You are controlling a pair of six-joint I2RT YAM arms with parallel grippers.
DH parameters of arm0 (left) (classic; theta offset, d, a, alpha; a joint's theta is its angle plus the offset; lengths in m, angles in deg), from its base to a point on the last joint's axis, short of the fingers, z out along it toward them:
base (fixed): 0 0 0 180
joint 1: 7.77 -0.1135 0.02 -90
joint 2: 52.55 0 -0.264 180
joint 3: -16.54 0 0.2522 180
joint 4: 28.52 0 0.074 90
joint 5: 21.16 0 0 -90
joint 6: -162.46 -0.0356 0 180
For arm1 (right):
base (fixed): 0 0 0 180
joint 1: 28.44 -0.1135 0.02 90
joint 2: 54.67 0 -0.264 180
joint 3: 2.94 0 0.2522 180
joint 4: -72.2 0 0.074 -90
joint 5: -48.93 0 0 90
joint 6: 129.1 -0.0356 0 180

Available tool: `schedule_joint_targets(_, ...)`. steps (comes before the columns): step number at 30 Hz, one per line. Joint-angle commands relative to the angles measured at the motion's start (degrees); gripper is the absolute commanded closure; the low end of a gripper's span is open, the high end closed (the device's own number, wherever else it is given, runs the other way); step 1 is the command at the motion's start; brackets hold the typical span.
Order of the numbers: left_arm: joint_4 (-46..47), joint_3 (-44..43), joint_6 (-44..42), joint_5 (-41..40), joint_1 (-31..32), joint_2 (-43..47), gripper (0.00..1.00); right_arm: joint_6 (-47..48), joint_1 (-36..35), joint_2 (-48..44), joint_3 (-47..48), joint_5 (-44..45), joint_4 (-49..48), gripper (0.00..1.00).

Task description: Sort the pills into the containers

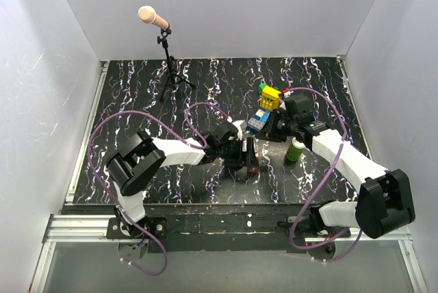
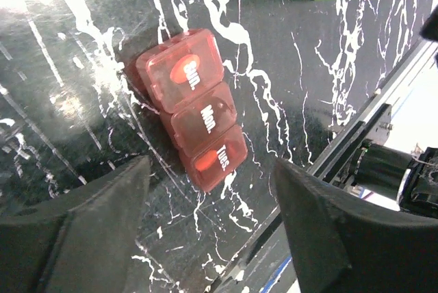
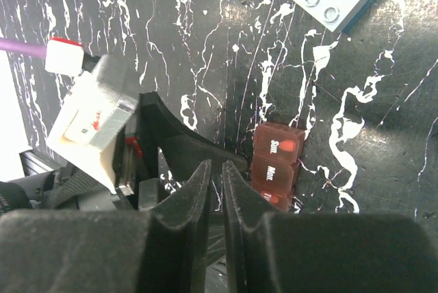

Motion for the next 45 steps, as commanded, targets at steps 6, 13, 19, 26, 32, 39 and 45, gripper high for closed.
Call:
schedule_joint_targets(6, -5.9, 4.2, -6.3, -9.6, -0.6, 11.9, 0.07, 1.2, 0.3, -4.6, 1.5, 1.4, 1.3, 0.61)
schedule_joint_targets(13, -8.1, 5.9, -7.3, -10.0, -3.5, 20.4, 0.02, 1.4, 0.4, -7.8, 1.2, 3.6, 2.5, 0.28)
schedule_joint_targets(19, -10.5, 6.6, -7.7, -6.4, -9.4, 26.2, 0.02, 2.2, 0.4, -10.4, 1.0, 5.8, 3.7, 0.14)
schedule_joint_targets(26, -20.5, 4.3, -12.7, -7.7, -17.0, 30.8, 0.02, 3.1, 0.5, -11.8, 1.2, 8.0, 6.4, 0.04)
schedule_joint_targets(32, -33.2, -0.3, -19.5, -19.3, -18.9, 36.6, 0.02, 4.6, 0.8, -13.8, 1.6, 10.1, 9.3, 0.02)
schedule_joint_targets(39, -43.3, -3.4, -21.5, -31.4, -18.9, 45.5, 0.02, 5.7, 1.2, -20.0, 1.9, 13.3, 12.9, 0.02)
schedule_joint_targets(45, -45.6, -3.1, -23.7, -33.4, -18.9, 54.0, 0.02, 6.6, 1.2, -26.5, 4.0, 19.7, 17.5, 0.02)
